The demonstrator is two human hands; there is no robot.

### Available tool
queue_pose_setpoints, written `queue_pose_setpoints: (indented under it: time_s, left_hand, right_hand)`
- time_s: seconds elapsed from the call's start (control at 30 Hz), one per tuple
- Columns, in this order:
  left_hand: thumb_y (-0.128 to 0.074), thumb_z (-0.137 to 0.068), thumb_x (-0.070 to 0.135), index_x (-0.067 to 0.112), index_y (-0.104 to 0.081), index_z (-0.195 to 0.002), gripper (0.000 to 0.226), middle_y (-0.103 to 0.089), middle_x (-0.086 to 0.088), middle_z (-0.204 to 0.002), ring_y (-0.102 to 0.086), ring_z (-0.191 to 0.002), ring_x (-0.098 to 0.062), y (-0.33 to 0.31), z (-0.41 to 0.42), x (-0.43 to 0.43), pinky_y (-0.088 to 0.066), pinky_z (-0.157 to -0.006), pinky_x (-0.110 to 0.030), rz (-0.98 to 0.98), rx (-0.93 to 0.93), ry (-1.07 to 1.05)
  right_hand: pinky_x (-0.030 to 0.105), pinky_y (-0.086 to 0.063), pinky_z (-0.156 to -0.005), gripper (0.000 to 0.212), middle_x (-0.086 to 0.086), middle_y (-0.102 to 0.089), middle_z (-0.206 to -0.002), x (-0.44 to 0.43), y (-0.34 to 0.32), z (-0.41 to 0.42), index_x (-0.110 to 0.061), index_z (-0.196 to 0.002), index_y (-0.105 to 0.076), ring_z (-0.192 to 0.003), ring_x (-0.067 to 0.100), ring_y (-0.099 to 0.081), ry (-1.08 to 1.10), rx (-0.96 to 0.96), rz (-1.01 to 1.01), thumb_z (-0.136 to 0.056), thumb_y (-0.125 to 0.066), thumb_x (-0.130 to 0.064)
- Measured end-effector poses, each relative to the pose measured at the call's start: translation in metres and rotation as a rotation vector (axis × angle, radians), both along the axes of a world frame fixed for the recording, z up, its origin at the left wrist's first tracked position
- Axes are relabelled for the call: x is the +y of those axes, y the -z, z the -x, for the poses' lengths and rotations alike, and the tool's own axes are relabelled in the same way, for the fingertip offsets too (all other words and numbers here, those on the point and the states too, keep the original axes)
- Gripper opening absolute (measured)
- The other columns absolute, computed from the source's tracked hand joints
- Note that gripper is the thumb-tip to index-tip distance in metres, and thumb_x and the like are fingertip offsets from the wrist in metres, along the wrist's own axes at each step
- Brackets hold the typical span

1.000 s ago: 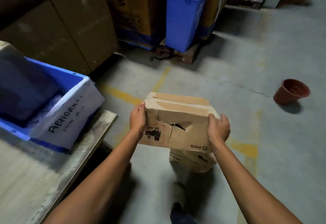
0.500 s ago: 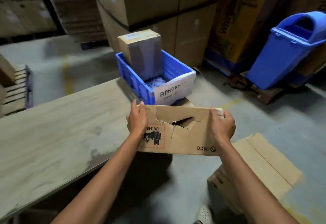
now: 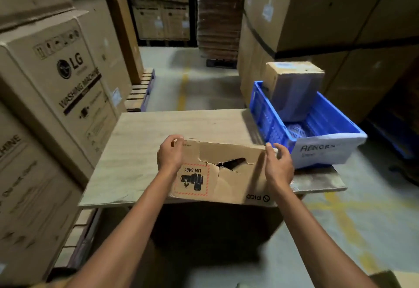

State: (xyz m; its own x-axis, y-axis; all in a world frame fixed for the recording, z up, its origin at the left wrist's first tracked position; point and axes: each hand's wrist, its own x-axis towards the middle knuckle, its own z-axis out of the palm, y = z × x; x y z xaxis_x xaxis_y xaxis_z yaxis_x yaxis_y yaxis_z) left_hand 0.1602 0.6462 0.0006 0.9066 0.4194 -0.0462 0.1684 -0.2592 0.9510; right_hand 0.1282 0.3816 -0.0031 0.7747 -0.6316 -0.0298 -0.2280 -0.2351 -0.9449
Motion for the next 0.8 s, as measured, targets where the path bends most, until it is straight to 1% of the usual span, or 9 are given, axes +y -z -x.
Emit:
queue_pose_setpoints:
  time_s: [0.1,0.17,0.23,0.4,0.5,0.57,0.63,0.73,0.8]
  left_hand:
    - [-0.055,-0.096,0.026,0.030,-0.068,-0.094,0.013,-0.069,0.006,-0.104,-0.063,-0.103,-0.020,0.011,-0.009,0.026,-0.053,-0.092,-0.041,0.043,0.011,-0.007]
    - [-0.057,-0.096,0.017,0.024,-0.068,-0.103,0.014,-0.067,0.003,-0.111,-0.060,-0.110,-0.020,0.024,-0.014,0.033,-0.051,-0.098,-0.041,0.076,0.021,-0.022]
    - [-0.056,-0.097,0.010,0.019,-0.065,-0.109,0.018,-0.064,-0.003,-0.121,-0.058,-0.117,-0.021,0.040,-0.017,0.034,-0.049,-0.103,-0.040,0.119,0.037,-0.041]
    - [-0.052,-0.098,0.000,0.021,-0.061,-0.112,0.027,-0.059,-0.006,-0.135,-0.056,-0.121,-0.020,0.078,-0.028,0.036,-0.048,-0.105,-0.039,0.162,0.126,-0.071]
    - [-0.051,-0.096,-0.007,0.022,-0.059,-0.121,0.039,-0.053,-0.004,-0.144,-0.048,-0.134,-0.018,0.093,-0.038,0.038,-0.041,-0.112,-0.037,0.131,0.165,-0.045]
    - [-0.050,-0.097,-0.007,0.019,-0.058,-0.130,0.043,-0.050,-0.002,-0.147,-0.043,-0.139,-0.017,0.098,-0.044,0.040,-0.036,-0.114,-0.032,0.093,0.188,-0.023]
    - [-0.049,-0.098,-0.007,0.016,-0.056,-0.135,0.044,-0.049,-0.002,-0.147,-0.040,-0.140,-0.016,0.100,-0.054,0.043,-0.035,-0.111,-0.028,0.064,0.189,-0.018]
    - [-0.047,-0.099,-0.006,0.015,-0.055,-0.138,0.045,-0.048,-0.001,-0.148,-0.039,-0.139,-0.015,0.103,-0.070,0.051,-0.033,-0.110,-0.026,0.044,0.184,-0.008]
    - [-0.046,-0.100,-0.004,0.016,-0.054,-0.138,0.044,-0.048,-0.001,-0.148,-0.040,-0.137,-0.012,0.104,-0.081,0.057,-0.032,-0.108,-0.024,0.024,0.186,0.009]
  right_hand:
    - [0.038,-0.045,-0.093,0.037,0.006,-0.067,-0.115,0.012,0.004,-0.028,-0.020,-0.115,-0.065,-0.109,0.028,-0.060,-0.072,0.037,-0.015,-0.094,-0.061,-0.050]
    - [0.032,-0.040,-0.083,0.031,0.004,-0.063,-0.108,0.016,0.010,-0.047,-0.017,-0.112,-0.065,-0.099,0.023,-0.057,-0.106,0.053,-0.042,-0.094,-0.066,-0.042]
    - [0.028,-0.036,-0.080,0.025,0.003,-0.061,-0.104,0.020,0.022,-0.063,-0.014,-0.110,-0.066,-0.094,0.020,-0.053,-0.146,0.101,-0.046,-0.092,-0.070,-0.032]
    - [0.037,-0.053,-0.088,0.015,0.002,-0.070,-0.103,0.026,0.070,-0.088,-0.019,-0.100,-0.069,-0.096,0.020,-0.063,-0.273,0.195,-0.054,-0.085,-0.071,-0.018]
    - [0.031,-0.049,-0.086,0.015,-0.001,-0.068,-0.100,0.024,0.087,-0.097,-0.018,-0.101,-0.068,-0.099,0.018,-0.063,-0.330,0.209,-0.065,-0.087,-0.071,-0.014]
    - [0.028,-0.045,-0.082,0.017,-0.001,-0.067,-0.100,0.023,0.093,-0.102,-0.016,-0.104,-0.067,-0.097,0.017,-0.061,-0.364,0.208,-0.058,-0.088,-0.071,-0.014]
    - [0.025,-0.040,-0.079,0.019,-0.001,-0.066,-0.101,0.024,0.095,-0.109,-0.016,-0.107,-0.067,-0.093,0.013,-0.058,-0.392,0.199,-0.040,-0.089,-0.071,-0.015]
    - [0.024,-0.038,-0.078,0.019,-0.002,-0.066,-0.102,0.029,0.098,-0.125,-0.018,-0.108,-0.065,-0.086,0.007,-0.056,-0.423,0.205,-0.032,-0.090,-0.072,-0.016]
    - [0.025,-0.040,-0.080,0.019,-0.003,-0.066,-0.103,0.034,0.099,-0.136,-0.019,-0.109,-0.064,-0.091,0.010,-0.059,-0.433,0.211,-0.017,-0.090,-0.070,-0.017]
